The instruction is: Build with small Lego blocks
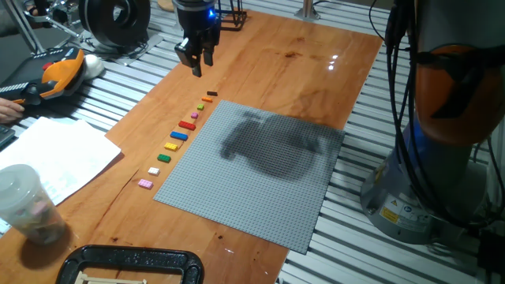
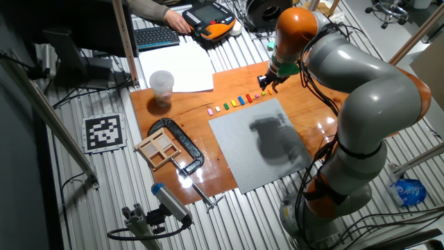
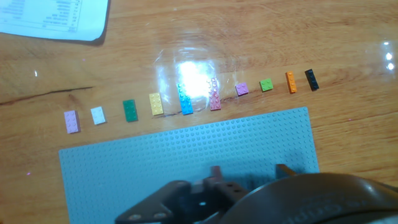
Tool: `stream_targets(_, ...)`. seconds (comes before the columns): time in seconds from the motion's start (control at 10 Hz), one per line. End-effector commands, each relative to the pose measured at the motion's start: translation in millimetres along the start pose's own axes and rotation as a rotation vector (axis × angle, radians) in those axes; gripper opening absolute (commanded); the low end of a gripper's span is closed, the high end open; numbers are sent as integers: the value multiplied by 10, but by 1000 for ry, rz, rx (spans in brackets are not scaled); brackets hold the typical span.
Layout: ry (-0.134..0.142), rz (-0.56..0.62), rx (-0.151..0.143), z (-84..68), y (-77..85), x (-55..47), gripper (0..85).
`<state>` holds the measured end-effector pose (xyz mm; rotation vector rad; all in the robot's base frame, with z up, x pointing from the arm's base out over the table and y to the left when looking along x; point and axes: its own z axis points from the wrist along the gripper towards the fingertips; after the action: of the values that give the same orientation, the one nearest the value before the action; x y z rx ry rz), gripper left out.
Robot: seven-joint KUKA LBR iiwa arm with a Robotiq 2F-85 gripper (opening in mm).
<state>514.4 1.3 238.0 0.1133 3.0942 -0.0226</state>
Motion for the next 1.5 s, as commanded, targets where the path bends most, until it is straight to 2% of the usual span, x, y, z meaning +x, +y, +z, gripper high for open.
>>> stream_targets(0.0,0,0,-6,8,-9,-6,0)
stream_targets(0.3,-11,-14,3,21,-67,-70,0)
stream_targets(0.4,-11,-18,4,11,-84,-91,170)
stream_targets(0.5,-12,-27,10,15,-135,-135,170)
stream_targets(0.8,-19,-77,3,66,-381,-313,170)
stream_targets(0.9,-20,-78,6,67,-442,-320,170)
stream_targets(1.0,-14,-75,8,75,-489,-323,170)
stream_targets(1.1,-2,-72,-4,82,-538,-342,170)
stream_targets(1.4,6,-88,-7,94,-711,-488,170)
